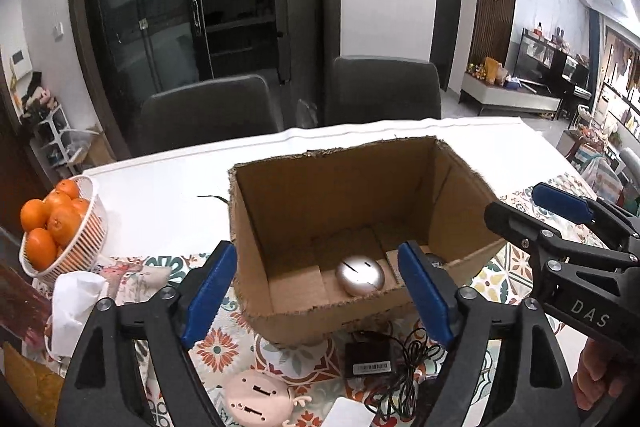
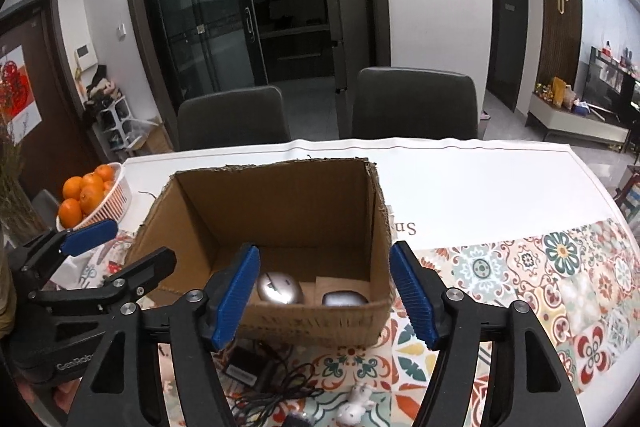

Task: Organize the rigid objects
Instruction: 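Open both grippers to drop the ball and case into the box, then move both grippers back toward the remaining items on the table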

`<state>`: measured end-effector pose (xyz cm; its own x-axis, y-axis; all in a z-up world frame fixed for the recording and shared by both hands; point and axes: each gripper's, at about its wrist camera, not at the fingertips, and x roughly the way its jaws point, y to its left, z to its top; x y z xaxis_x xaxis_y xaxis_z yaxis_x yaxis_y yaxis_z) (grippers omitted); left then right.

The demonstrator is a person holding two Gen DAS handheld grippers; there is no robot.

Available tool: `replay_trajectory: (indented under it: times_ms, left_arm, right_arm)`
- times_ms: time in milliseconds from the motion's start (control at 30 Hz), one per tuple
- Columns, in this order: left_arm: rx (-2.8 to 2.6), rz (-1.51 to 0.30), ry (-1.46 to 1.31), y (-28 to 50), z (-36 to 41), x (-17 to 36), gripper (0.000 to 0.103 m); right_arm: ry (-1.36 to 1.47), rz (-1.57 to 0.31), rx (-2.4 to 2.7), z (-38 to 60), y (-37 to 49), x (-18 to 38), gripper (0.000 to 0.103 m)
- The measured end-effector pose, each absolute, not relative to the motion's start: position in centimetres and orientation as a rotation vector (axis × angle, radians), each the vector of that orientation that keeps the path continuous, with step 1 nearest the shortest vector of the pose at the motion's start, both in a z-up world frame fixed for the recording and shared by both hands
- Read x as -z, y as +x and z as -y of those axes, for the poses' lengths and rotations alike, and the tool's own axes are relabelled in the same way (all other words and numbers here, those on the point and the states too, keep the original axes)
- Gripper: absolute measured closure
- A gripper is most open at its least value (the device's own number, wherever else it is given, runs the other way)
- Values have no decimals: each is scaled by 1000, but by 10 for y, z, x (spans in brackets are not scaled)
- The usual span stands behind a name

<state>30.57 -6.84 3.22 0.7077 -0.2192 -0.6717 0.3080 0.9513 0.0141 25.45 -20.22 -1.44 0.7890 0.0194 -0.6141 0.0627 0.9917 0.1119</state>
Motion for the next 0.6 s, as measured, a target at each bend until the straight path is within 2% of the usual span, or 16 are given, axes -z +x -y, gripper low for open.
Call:
replay_trajectory:
  times_ms: [100, 600]
  left_arm:
    - [281, -697, 125, 294, 63, -37, 14]
    - [264, -620, 139, 230, 41, -38, 13]
  right_arm:
    - [124, -635, 48, 203, 242, 11, 34]
    - [109, -561, 102, 177, 178, 6, 33]
